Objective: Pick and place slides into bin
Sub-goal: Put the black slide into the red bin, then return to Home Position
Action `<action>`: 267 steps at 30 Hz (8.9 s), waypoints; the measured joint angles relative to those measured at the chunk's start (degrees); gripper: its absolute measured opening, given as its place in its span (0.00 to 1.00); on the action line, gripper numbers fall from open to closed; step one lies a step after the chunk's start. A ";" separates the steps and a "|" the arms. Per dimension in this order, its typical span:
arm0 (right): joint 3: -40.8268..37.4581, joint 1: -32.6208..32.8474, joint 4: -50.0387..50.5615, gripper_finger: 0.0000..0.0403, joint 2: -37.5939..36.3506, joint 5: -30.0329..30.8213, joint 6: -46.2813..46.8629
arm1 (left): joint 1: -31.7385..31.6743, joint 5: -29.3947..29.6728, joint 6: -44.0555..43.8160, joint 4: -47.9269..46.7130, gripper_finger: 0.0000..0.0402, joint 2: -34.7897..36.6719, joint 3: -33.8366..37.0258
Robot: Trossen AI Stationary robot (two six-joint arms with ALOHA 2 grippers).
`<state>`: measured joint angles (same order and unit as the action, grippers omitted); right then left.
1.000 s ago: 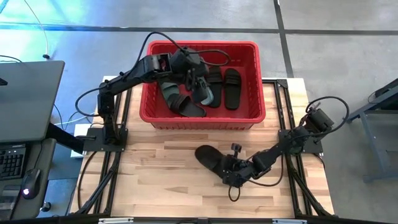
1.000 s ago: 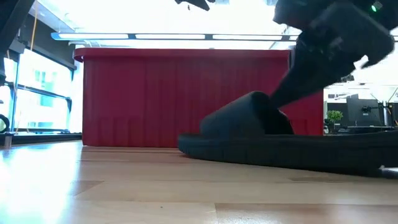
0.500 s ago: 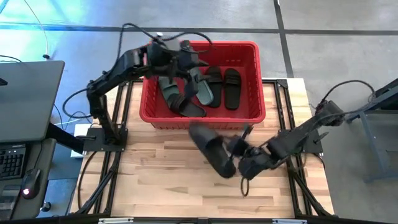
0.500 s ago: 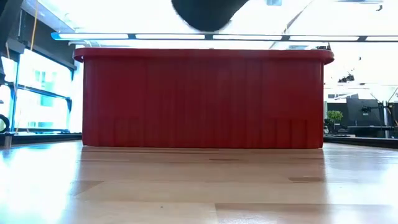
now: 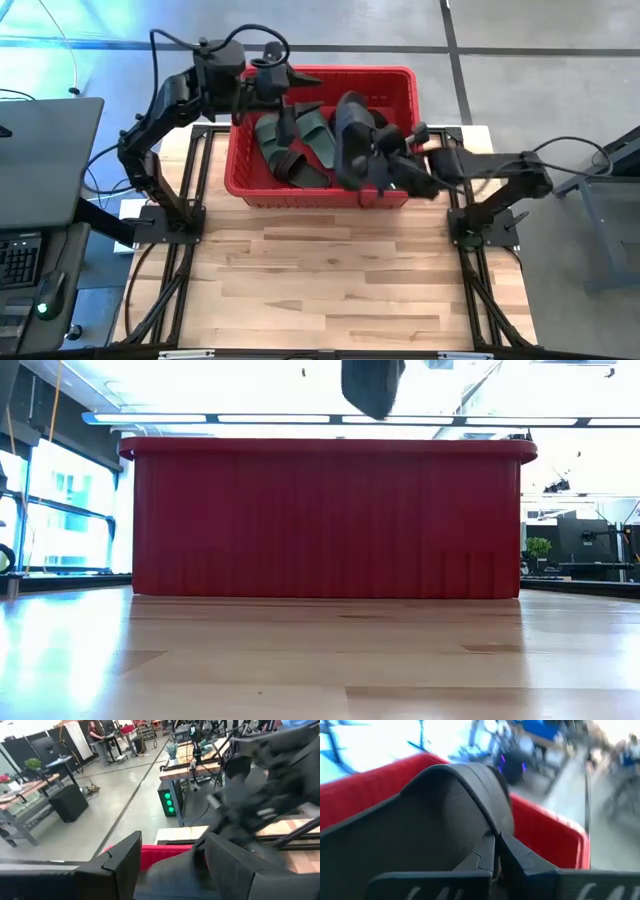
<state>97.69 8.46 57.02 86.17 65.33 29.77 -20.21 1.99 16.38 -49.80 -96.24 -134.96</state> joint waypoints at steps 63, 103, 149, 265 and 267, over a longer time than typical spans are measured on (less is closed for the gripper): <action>27.99 -12.98 12.13 0.43 -0.02 -60.87 -13.86 | -0.02 1.16 11.74 -40.23 0.50 23.33 0.94; -79.14 -10.55 -83.55 0.43 -60.92 -67.34 1.05 | -0.02 -11.47 -9.53 26.85 0.50 85.85 96.74; -93.97 -10.73 -97.18 0.43 -63.80 -66.12 6.61 | 0.00 -12.99 -19.82 63.35 0.50 95.86 131.41; -95.09 -10.68 -54.39 0.43 -85.03 -66.47 6.29 | -0.02 -12.47 -19.58 61.38 0.50 95.81 134.53; -94.91 -10.70 -55.34 0.43 -85.14 -65.33 4.13 | -0.01 -12.47 -19.58 61.40 0.50 95.81 134.53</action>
<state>2.79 -2.23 1.68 1.03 -0.01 33.90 -20.22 -10.48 -3.20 11.61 -0.43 -0.43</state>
